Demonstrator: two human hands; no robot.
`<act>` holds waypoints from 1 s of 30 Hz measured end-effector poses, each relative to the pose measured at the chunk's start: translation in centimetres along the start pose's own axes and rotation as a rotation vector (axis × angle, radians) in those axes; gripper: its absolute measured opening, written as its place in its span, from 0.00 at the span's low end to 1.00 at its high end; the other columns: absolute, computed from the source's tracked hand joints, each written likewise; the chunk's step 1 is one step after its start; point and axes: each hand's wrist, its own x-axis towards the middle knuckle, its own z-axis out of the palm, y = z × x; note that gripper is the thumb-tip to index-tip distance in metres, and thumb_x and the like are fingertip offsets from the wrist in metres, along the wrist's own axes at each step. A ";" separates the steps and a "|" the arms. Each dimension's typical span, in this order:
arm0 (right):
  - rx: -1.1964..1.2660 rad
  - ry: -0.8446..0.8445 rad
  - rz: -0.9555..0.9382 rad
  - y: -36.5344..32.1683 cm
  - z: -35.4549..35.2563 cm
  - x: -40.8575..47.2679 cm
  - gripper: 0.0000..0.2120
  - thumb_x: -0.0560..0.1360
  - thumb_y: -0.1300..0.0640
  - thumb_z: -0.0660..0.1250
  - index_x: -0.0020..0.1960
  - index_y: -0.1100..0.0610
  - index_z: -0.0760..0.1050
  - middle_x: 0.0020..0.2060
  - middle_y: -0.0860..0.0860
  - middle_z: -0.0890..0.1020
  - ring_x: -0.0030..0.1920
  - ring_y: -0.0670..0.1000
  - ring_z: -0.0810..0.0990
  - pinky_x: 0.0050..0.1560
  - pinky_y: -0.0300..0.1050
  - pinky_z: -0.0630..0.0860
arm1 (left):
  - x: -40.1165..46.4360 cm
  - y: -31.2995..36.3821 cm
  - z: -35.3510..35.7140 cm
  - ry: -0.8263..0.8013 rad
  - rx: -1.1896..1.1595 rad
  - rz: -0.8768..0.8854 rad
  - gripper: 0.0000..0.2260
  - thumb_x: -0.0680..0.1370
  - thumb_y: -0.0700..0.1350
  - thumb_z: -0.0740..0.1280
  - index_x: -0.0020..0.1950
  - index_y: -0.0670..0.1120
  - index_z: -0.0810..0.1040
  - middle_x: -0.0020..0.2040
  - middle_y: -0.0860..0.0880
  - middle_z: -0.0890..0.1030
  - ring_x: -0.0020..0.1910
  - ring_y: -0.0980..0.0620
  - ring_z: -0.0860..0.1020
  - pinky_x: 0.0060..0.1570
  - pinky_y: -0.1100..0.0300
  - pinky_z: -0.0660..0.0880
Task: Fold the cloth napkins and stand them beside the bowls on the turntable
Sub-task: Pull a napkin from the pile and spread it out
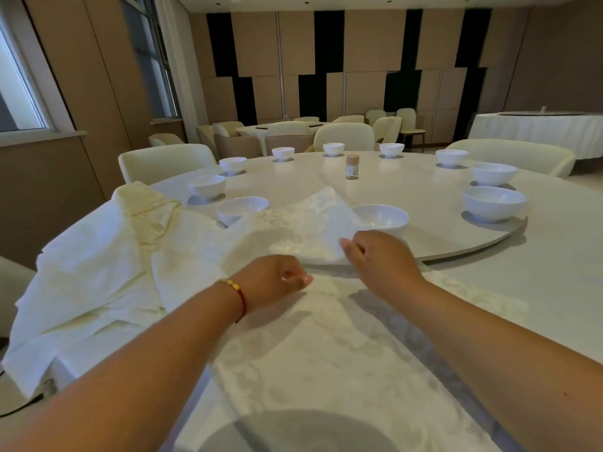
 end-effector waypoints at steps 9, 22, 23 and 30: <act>-0.422 0.019 0.095 4.7 -0.7 -1.4 0.25 0.81 0.40 0.46 0.55 0.55 0.74 0.44 0.51 0.80 0.48 0.53 0.75 0.40 0.45 0.65 | -0.7 1.2 4.3 0.018 -0.122 0.080 0.08 0.79 0.52 0.63 0.50 0.52 0.79 0.49 0.56 0.79 0.49 0.59 0.76 0.54 0.61 0.73; -0.452 -0.082 0.169 5.4 -2.9 -1.6 0.29 0.79 0.35 0.43 0.59 0.54 0.72 0.39 0.51 0.73 0.47 0.53 0.74 0.42 0.46 0.67 | -0.4 2.6 4.9 0.056 0.055 0.075 0.12 0.79 0.55 0.60 0.49 0.49 0.77 0.50 0.53 0.78 0.49 0.53 0.75 0.51 0.59 0.71; -0.464 -0.078 0.170 5.6 -3.0 -1.6 0.29 0.79 0.35 0.43 0.59 0.55 0.72 0.38 0.50 0.72 0.46 0.53 0.73 0.42 0.46 0.66 | -0.6 2.1 4.4 0.067 0.141 0.037 0.14 0.80 0.56 0.59 0.49 0.47 0.77 0.49 0.52 0.77 0.49 0.52 0.75 0.51 0.57 0.71; -0.481 -0.055 0.285 6.5 -3.6 -1.9 0.31 0.79 0.35 0.43 0.57 0.57 0.72 0.35 0.51 0.72 0.40 0.54 0.71 0.38 0.45 0.65 | -4.4 -1.5 -0.2 -0.028 0.516 -0.299 0.26 0.80 0.64 0.50 0.64 0.46 0.72 0.58 0.46 0.78 0.56 0.46 0.75 0.56 0.54 0.72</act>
